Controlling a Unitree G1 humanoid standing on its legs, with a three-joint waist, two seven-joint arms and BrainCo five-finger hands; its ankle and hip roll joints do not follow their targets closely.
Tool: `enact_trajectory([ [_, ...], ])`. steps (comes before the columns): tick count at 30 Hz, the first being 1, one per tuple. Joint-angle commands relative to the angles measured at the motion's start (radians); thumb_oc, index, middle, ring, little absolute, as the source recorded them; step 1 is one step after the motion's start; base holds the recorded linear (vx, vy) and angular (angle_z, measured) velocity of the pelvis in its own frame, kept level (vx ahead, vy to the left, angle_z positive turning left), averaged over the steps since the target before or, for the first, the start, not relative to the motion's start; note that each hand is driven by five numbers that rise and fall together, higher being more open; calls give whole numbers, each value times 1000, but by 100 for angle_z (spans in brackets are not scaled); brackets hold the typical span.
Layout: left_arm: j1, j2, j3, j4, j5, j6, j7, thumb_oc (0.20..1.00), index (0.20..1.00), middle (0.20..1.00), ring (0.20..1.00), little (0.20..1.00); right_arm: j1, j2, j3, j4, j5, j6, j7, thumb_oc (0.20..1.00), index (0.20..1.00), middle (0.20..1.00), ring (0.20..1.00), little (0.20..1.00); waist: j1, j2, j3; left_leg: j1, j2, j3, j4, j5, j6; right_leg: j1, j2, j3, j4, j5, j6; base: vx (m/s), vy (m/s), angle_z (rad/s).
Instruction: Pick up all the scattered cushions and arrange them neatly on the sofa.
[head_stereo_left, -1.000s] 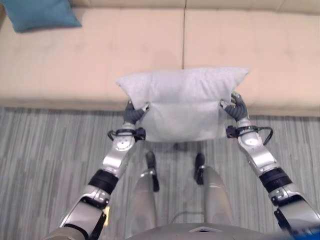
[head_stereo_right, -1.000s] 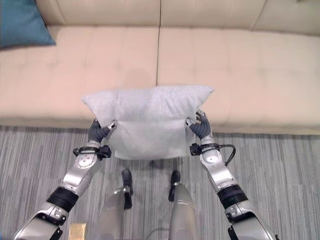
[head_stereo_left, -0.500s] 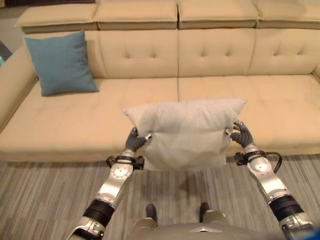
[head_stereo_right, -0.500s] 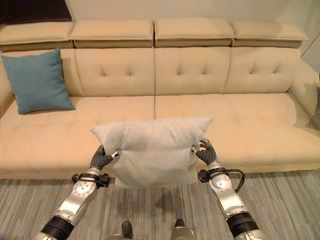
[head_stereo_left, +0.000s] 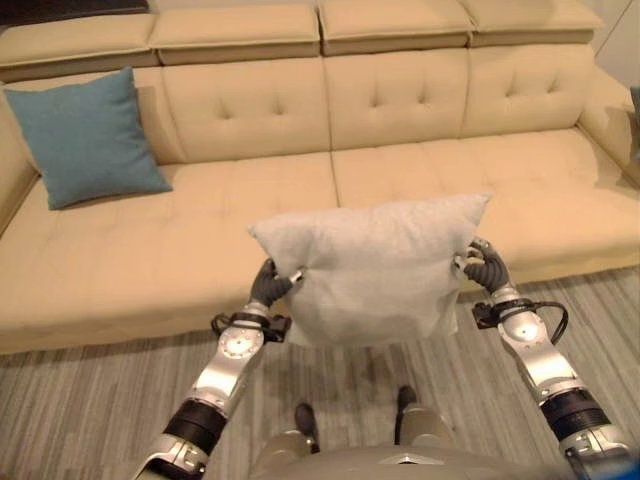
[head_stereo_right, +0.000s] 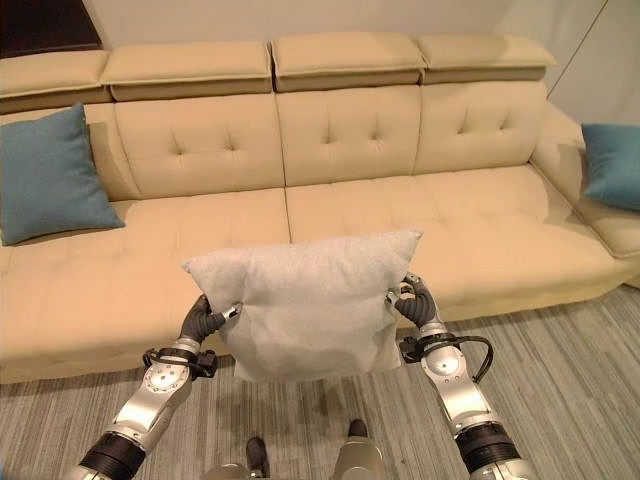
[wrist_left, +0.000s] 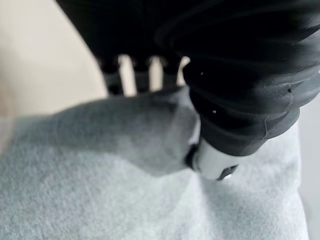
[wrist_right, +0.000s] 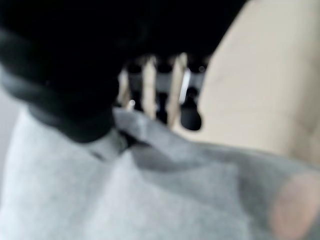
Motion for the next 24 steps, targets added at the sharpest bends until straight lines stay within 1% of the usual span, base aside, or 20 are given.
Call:
enact_trajectory([
  [1,-82,-28,27,-82,12,-86,-26,200,200,200,200,200,-85,-12,-25,-118,-12,-76,-3,200,200,200,200,200,-8,9,7,55,-35,-83,81,-157,21,-135,88,-19,-69,151,8,179,-63,11],
  [2,-89,-33,25,-81,8,-86,-33,200,200,200,200,200,-79,-16,-27,-117,-17,-76,-3,200,200,200,200,200,-23,1,8,67,-57,-104,83,-173,21,-150,116,-12,-116,159,12,136,-52,15],
  [5,-93,-35,21,-80,7,-88,-36,200,200,200,200,200,-73,-19,-27,-118,-20,-78,0,200,200,200,200,200,-33,0,7,74,-65,-119,89,-187,19,-146,130,-1,-129,160,16,196,-88,41],
  [6,-93,-43,7,-75,8,-91,-49,200,200,200,200,200,-47,-23,-35,-123,-15,-85,6,200,200,200,200,200,-45,-6,-10,93,-82,-146,102,-221,8,-89,143,34,-190,154,1,288,-156,53],
  [7,-99,-53,-2,-71,5,-91,-49,200,200,200,200,200,-39,-27,-39,-129,-4,-92,6,200,200,200,200,200,-49,-6,-17,93,-88,-155,129,-233,-4,-72,148,46,-188,156,-9,366,-225,74],
  [8,-102,-62,-7,-68,-3,-92,-52,200,200,200,200,200,-30,-33,-41,-133,-1,-96,9,200,200,200,200,200,-61,2,-24,90,-80,-159,155,-246,-20,-63,157,44,-182,150,-14,308,-211,70],
  [9,-95,-70,-9,-65,-15,-93,-59,200,200,200,200,200,-12,-41,-42,-146,-4,-94,19,200,200,200,200,200,-75,8,-38,89,-63,-154,193,-260,-35,-42,157,33,-181,133,-29,439,-275,90],
  [10,-89,-85,-21,-59,-28,-92,-70,200,200,200,200,200,10,-55,-45,-161,7,-97,31,200,200,200,200,200,-90,17,-44,53,-28,-142,345,-214,-74,14,161,20,-184,104,-61,358,-209,66],
  [11,-89,-85,-21,-58,-28,-93,-70,200,200,200,200,200,10,-56,-45,-162,7,-97,31,200,200,200,200,200,-92,19,-43,49,-25,-145,355,-218,-75,15,163,16,-184,104,-63,284,-235,74],
  [12,-97,-93,-27,-49,-34,-91,-70,200,200,200,200,200,25,-60,-53,-166,13,-97,33,200,200,200,200,200,-101,19,-39,6,14,-133,454,-156,-106,44,169,9,-191,91,-81,98,-199,87],
  [13,-105,-95,-35,-44,-38,-89,-70,200,200,200,200,200,38,-63,-60,-167,17,-94,31,200,200,200,200,200,-103,12,-34,-68,52,-121,580,-82,-124,68,164,-3,-202,79,-104,138,-296,116],
  [14,-105,-95,-39,-47,-42,-86,-72,200,200,200,200,200,39,-67,-59,-172,23,-95,27,200,200,200,200,200,-100,3,-27,-113,80,-98,651,-47,-123,86,170,-15,-209,64,-126,168,-299,115],
  [16,-101,-97,-33,-43,-35,-80,-70,200,200,200,200,200,46,-69,-67,-177,26,-90,27,200,200,200,200,200,-92,-8,-22,-172,117,-51,717,-51,-107,127,177,-28,-223,37,-143,186,-230,43],
  [18,-109,-106,-36,-27,-34,-75,-75,200,200,200,200,200,65,-68,-78,-184,26,-86,28,200,200,200,200,200,-82,-9,-15,-218,147,-14,661,-81,-93,167,180,-47,-231,11,-146,210,-134,12],
  [19,-113,-103,-32,-20,-30,-74,-75,200,200,200,200,200,68,-69,-82,-184,24,-86,27,200,200,200,200,200,-78,-13,-16,-239,147,1,618,-83,-87,175,176,-50,-236,8,-146,257,-71,21],
  [20,-113,-99,-28,-20,-23,-72,-72,200,200,200,200,200,71,-69,-84,-185,22,-86,24,200,200,200,200,200,-74,-12,-8,-245,148,14,539,-89,-80,188,175,-56,-233,-7,-138,354,20,27],
  [21,-106,-95,-22,-29,-22,-69,-68,200,200,200,200,200,65,-67,-77,-182,21,-84,24,200,200,200,200,200,-59,5,-5,-249,140,2,365,-33,-83,206,185,-51,-227,-28,-132,438,78,28],
  [22,-97,-91,-15,-33,-23,-68,-64,200,200,200,200,200,59,-65,-73,-178,22,-81,23,200,200,200,200,200,-43,15,-5,-251,131,-25,256,23,-95,227,193,-42,-224,-45,-129,326,84,2],
  [23,-97,-91,-15,-33,-23,-68,-64,200,200,200,200,200,59,-65,-73,-178,22,-81,23,200,200,200,200,200,-44,13,-7,-249,129,-23,245,32,-95,225,192,-42,-225,-42,-129,348,75,-26],
  [24,-86,-93,-8,-39,-25,-69,-63,200,200,200,200,200,56,-61,-70,-171,18,-81,23,200,200,200,200,200,-31,23,-8,-250,122,-52,157,60,-107,262,198,-35,-228,-62,-123,204,39,-33],
])
